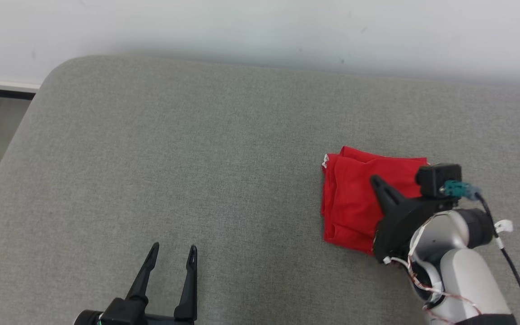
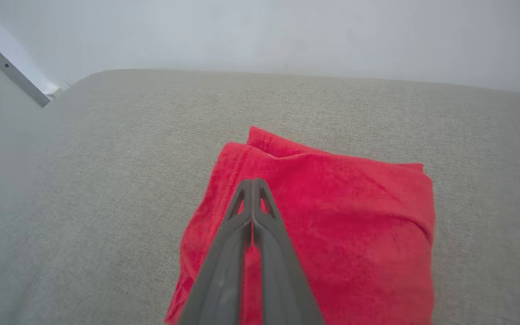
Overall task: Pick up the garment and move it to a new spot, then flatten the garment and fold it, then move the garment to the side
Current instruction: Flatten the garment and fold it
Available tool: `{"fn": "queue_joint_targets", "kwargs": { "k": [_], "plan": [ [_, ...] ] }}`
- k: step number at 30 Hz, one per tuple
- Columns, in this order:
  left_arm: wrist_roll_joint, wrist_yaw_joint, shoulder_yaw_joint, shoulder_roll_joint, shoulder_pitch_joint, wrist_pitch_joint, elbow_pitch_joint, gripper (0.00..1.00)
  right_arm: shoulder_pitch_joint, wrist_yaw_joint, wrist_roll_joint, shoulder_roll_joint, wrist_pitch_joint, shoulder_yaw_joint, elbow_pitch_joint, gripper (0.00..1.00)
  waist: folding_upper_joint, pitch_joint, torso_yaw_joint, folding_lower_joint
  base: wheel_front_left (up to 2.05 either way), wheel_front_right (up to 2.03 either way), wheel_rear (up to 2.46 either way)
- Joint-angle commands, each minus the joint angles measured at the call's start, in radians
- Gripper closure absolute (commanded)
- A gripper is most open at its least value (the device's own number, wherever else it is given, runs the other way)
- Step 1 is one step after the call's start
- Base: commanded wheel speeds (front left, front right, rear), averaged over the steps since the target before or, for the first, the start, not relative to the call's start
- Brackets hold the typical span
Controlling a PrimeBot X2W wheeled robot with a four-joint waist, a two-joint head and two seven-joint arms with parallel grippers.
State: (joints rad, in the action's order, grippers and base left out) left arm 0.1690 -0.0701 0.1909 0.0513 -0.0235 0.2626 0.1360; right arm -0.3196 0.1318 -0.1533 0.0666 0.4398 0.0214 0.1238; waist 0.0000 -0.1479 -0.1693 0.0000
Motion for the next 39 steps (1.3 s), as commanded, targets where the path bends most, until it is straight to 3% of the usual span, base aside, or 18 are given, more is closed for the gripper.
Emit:
{"fn": "queue_joint_targets", "kwargs": {
  "k": [1,17,25,26,27,28,39],
  "plan": [
    [0.002,0.003,0.002,-0.002,-0.014,0.003,-0.006,0.0,-0.02,-0.002,0.018,-0.006,-0.005,-0.016,0.016,1.0,0.0,-0.018,-0.013,0.0,0.0,0.0,0.0],
    [0.025,0.014,0.024,-0.002,-0.05,0.003,-0.044,0.0,-0.251,-0.002,0.142,-0.009,-0.081,-0.086,0.333,1.0,0.0,-0.106,-0.088,0.0,0.0,0.0,0.0],
    [0.027,0.018,0.024,-0.002,-0.049,0.003,-0.034,0.0,-0.317,-0.002,0.118,-0.014,-0.161,-0.074,0.382,1.0,0.0,-0.099,-0.09,0.0,0.0,0.0,0.0],
    [0.025,0.019,0.022,-0.002,-0.047,0.003,-0.032,0.0,-0.32,-0.002,0.106,-0.014,-0.178,-0.07,0.377,0.71,0.0,-0.093,-0.087,0.0,0.0,0.0,0.0],
    [0.022,0.021,0.018,-0.002,-0.044,0.003,-0.033,0.0,-0.32,-0.002,0.098,-0.015,-0.194,-0.068,0.371,0.28,0.0,-0.084,-0.083,0.0,0.0,0.0,0.0],
    [0.02,0.021,0.014,-0.002,-0.041,0.003,-0.034,0.0,-0.318,-0.002,0.088,-0.016,-0.212,-0.066,0.36,0.0,0.0,-0.078,-0.079,0.0,0.0,0.0,0.0],
    [-0.008,0.034,-0.038,-0.001,0.007,0.003,-0.051,0.0,-0.133,-0.002,0.013,-0.018,-0.378,-0.072,0.189,0.0,0.0,0.021,0.007,0.0,0.0,0.0,0.0]
  ]
}}
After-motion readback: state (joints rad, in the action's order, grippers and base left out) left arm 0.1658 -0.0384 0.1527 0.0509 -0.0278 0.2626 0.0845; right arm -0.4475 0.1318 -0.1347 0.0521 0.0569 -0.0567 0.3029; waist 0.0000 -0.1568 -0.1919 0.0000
